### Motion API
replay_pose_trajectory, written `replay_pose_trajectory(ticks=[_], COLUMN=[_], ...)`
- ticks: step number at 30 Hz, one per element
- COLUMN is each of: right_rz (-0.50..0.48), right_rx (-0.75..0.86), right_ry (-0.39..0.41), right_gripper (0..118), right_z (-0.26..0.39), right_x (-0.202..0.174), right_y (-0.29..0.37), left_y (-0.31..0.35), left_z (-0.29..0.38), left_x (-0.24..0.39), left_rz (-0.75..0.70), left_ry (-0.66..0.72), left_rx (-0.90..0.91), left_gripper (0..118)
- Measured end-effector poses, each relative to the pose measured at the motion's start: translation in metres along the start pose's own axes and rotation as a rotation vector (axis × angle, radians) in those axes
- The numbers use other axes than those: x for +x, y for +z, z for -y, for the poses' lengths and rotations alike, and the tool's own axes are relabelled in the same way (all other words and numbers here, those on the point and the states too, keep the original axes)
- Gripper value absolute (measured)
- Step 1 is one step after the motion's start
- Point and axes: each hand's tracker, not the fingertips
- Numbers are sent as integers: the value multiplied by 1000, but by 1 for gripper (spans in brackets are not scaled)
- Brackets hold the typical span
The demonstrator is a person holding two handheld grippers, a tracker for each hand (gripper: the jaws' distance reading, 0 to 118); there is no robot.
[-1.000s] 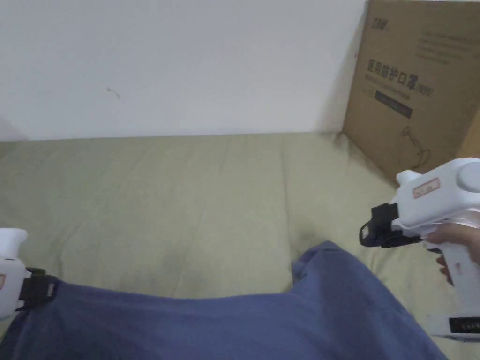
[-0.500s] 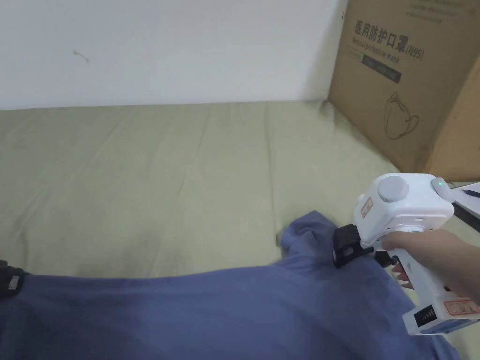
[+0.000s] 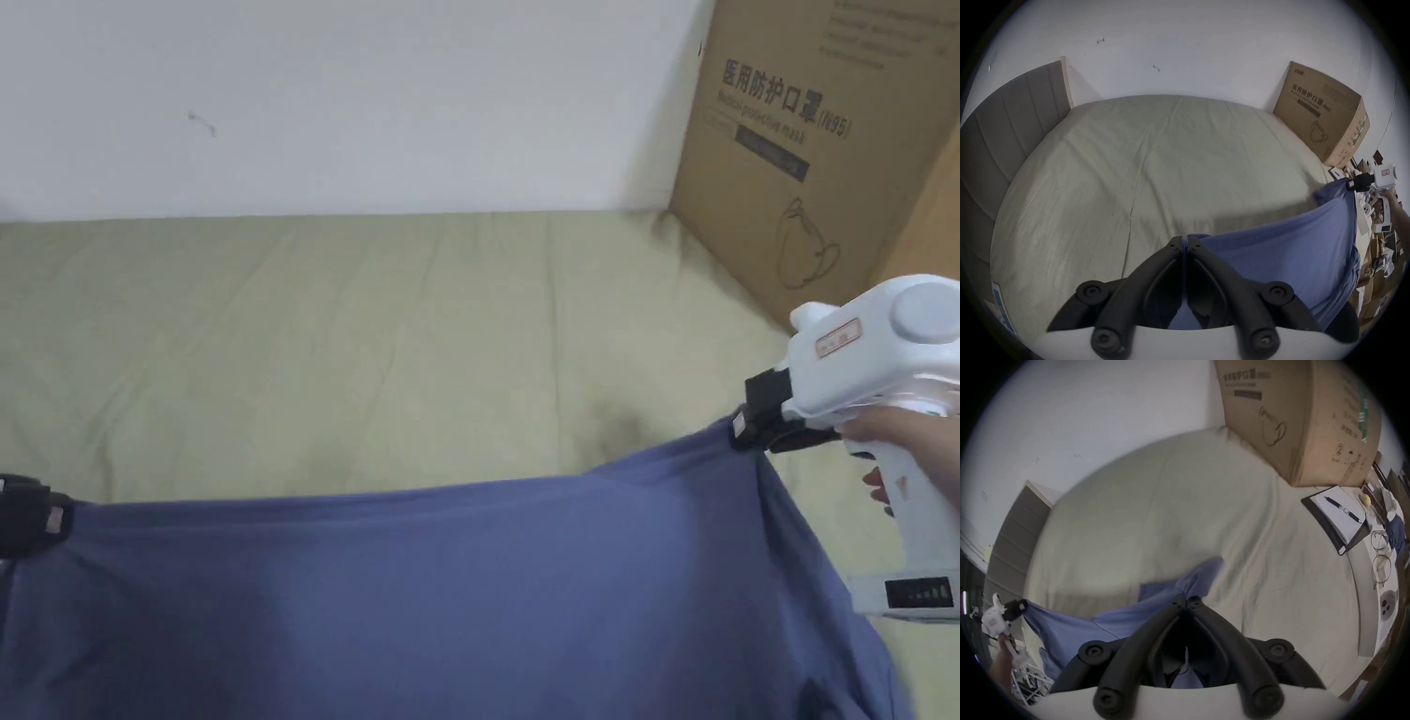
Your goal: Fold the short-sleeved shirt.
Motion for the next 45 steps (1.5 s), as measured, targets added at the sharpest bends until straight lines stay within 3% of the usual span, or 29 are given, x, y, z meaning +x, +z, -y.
replay_pose_trajectory(ticks=[2,6,12,16,21,25,29,30,32,35,37,38,39,40,42,45], right_rz=[-9,41,21,-26,-1,44,54,34,40,73,84,119,145,142,32,-91], right_rx=[38,146,256,250,225,188,169,175,163,126,136,124,116,125,165,288], right_ry=[-18,42,57,-23,-29,-39,-47,-33,-32,-84,-109,-104,-84,-76,-74,-24], right_gripper=[0,0,0,0,0,0,0,1,15,49,101,116,115,110,108,109], right_z=[-5,-16,-3,66,177,249,277,278,279,278,275,271,268,265,257,250], right_x=[-3,-16,-17,5,33,43,45,47,53,57,55,53,50,46,38,-1], right_y=[12,28,48,71,110,112,94,88,76,69,78,82,87,100,131,192], left_y=[6,18,26,39,74,90,82,78,73,66,70,76,81,91,125,186], left_z=[-10,-30,-23,35,126,182,206,206,209,215,214,211,207,200,184,159], left_x=[0,1,2,-1,-8,3,3,0,-1,-1,-2,1,3,8,18,33], left_rz=[-1,1,34,92,160,143,117,114,108,67,72,60,27,-44,-89,59], left_ry=[9,8,23,63,139,58,46,50,59,26,53,63,64,64,83,106], left_rx=[22,93,142,88,34,11,-2,-4,-21,-25,-21,-15,-14,-10,29,198], left_gripper=[0,0,0,0,0,0,0,0,4,37,64,85,108,114,114,114])
